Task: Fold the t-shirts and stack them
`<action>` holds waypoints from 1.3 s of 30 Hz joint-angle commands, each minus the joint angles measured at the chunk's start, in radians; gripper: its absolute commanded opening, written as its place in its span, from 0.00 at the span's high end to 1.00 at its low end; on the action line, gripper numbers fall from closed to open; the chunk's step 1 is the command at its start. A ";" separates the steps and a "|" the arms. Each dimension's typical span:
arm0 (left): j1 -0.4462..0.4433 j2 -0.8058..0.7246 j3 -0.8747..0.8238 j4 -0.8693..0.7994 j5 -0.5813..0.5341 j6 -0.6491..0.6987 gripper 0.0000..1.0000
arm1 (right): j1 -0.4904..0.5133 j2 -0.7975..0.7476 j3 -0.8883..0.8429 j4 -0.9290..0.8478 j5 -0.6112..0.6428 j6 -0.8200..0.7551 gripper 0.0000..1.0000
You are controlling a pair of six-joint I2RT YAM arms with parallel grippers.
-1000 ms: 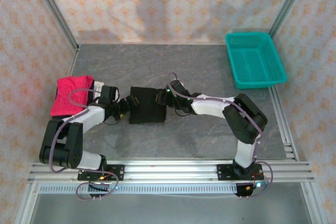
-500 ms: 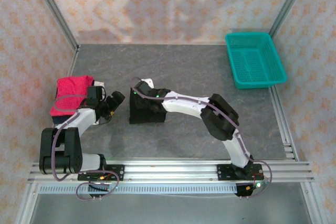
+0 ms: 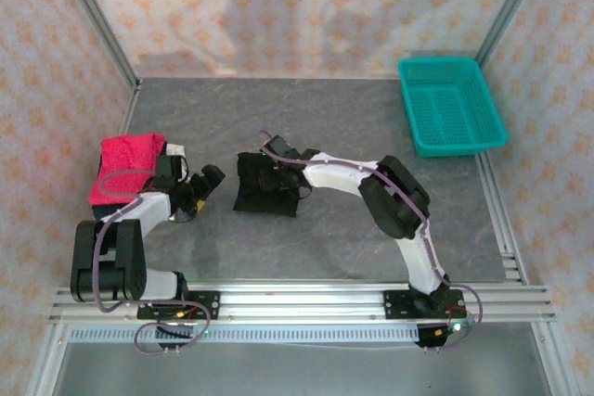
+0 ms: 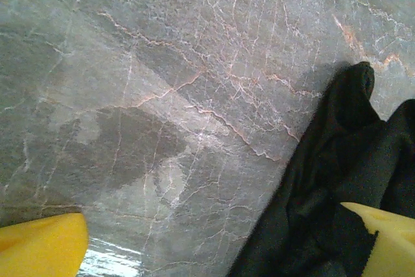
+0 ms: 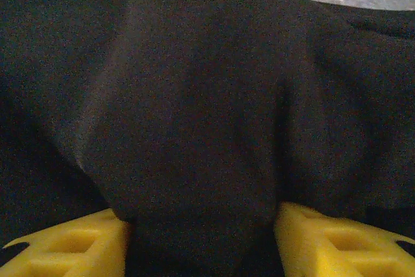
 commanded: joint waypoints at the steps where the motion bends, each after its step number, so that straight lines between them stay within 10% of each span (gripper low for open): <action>1: -0.078 0.088 0.001 0.125 0.127 -0.023 0.00 | -0.028 0.042 -0.077 -0.092 -0.110 -0.013 0.42; 17: -0.201 0.258 0.072 0.423 0.309 -0.139 0.00 | -0.029 0.037 -0.062 -0.025 -0.190 -0.016 0.36; 27: -0.217 -0.017 0.201 -0.139 -0.025 0.106 0.03 | -0.027 0.031 -0.074 -0.013 -0.175 0.001 0.34; 39: -0.217 0.154 0.190 0.092 0.144 0.043 0.15 | -0.026 0.027 -0.091 0.005 -0.184 0.013 0.34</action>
